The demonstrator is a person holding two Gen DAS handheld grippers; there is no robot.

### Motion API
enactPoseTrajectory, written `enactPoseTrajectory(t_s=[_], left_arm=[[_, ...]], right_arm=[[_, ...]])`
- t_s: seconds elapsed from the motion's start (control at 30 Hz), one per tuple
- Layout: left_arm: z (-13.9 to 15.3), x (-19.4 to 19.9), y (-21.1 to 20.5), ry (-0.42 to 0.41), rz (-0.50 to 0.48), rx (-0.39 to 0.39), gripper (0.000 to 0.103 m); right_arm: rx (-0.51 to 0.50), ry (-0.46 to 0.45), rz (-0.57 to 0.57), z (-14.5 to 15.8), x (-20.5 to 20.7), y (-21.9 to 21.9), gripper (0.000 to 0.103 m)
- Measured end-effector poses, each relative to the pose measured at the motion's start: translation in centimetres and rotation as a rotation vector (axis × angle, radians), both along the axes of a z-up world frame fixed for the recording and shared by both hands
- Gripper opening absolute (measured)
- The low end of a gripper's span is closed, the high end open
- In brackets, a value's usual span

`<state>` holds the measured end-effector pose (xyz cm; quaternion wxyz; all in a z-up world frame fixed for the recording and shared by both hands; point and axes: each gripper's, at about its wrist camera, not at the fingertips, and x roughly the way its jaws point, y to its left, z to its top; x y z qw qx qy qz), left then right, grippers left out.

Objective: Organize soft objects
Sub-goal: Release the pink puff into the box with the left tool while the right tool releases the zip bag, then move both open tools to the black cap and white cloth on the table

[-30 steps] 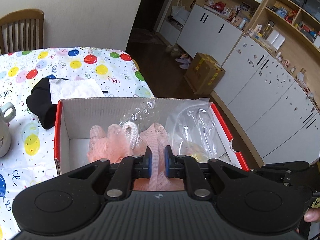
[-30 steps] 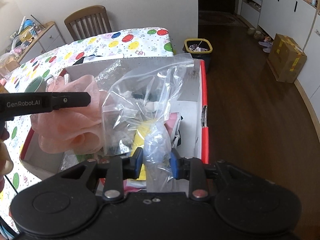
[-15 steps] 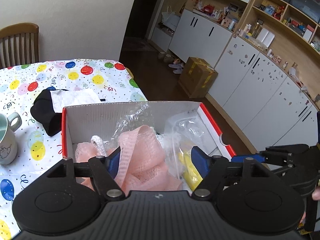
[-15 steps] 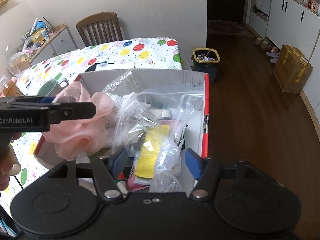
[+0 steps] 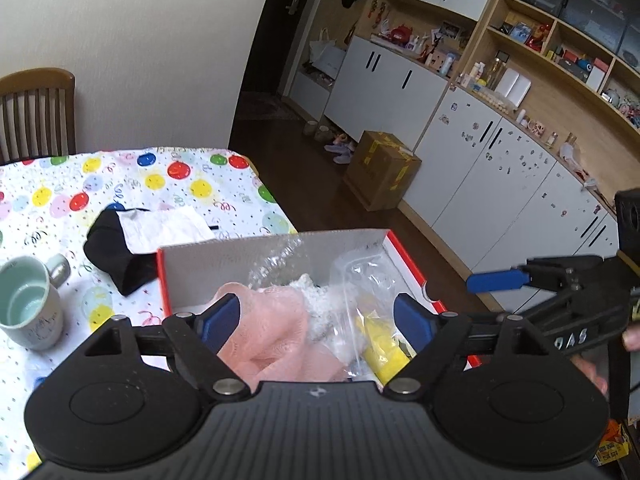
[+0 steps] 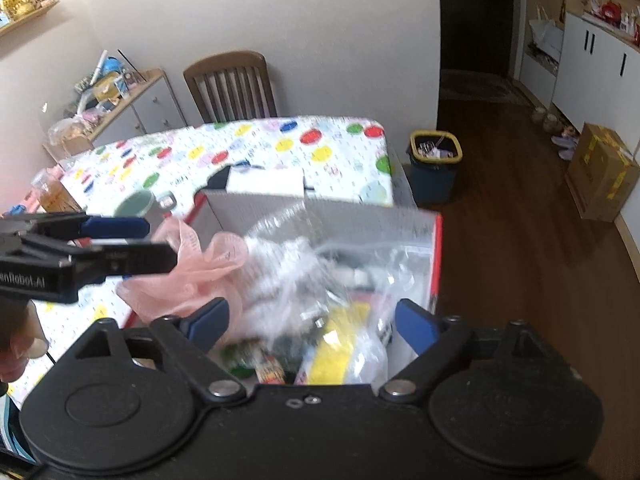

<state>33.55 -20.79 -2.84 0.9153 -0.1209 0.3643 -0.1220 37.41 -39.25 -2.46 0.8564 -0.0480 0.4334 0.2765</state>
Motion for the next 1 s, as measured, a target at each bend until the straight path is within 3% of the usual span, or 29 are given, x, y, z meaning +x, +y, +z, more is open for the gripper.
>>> enactPoseTrajectory(t_s=[0.2, 0.27, 0.5, 0.7, 1.0], left_arm=[[1.6, 0.1, 3.3, -0.027, 0.032, 0.006, 0.089], [2.0, 0.5, 4.6, -0.034, 0.054, 0.024, 0.095], [2.9, 3.6, 10.1, -0.035, 0.128, 0.079, 0.102], [2.0, 8.5, 14.5, 0.048, 0.145, 0.094, 0.102], [-2.9, 15.9, 18.7, 0.229, 0.158, 0.085, 0.102]], right_arm=[[0.029, -0.030, 0.020, 2.2, 2.0, 2.4, 0.099], [0.041, -0.033, 0.026, 2.7, 3.0, 3.4, 0.101], [0.050, -0.023, 0.043, 3.4, 7.3, 7.5, 0.102], [0.020, 0.015, 0.066, 2.3, 11.2, 11.9, 0.102], [-0.073, 0.075, 0.122, -1.6, 16.1, 17.3, 0.102]])
